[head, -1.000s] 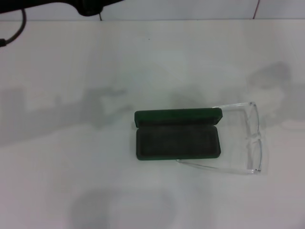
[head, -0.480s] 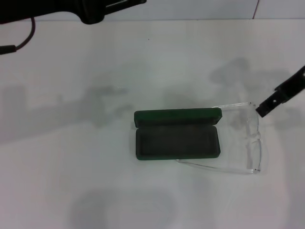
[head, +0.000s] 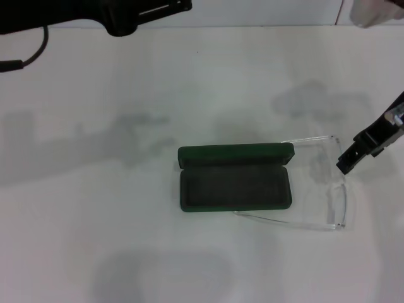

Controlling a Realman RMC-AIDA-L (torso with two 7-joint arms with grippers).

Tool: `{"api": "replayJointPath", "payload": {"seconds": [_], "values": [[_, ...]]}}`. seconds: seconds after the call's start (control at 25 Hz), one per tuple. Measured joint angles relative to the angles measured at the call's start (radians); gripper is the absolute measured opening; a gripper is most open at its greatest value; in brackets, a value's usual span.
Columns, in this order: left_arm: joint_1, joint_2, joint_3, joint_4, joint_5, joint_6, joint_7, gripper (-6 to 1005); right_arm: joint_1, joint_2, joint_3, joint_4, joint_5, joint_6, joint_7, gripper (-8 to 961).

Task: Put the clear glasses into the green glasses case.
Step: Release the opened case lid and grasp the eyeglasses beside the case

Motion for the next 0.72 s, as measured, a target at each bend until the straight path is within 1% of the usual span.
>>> {"api": "replayJointPath", "payload": {"seconds": [0.32, 0.48, 0.72], "values": [[-0.004, 0.002, 0.0, -0.017, 0.007, 0.008, 0.021, 462, -0.033, 0.008, -0.03, 0.034, 0.029, 0.053, 0.011, 682], [-0.004, 0.002, 0.0, -0.021, 0.012, 0.017, 0.021, 461, -0.036, 0.008, -0.056, 0.055, 0.065, 0.091, 0.013, 676], [-0.005, 0.002, 0.0, -0.035, 0.013, 0.02, 0.021, 462, -0.024, 0.007, -0.069, 0.095, 0.066, 0.102, 0.013, 666]]}}
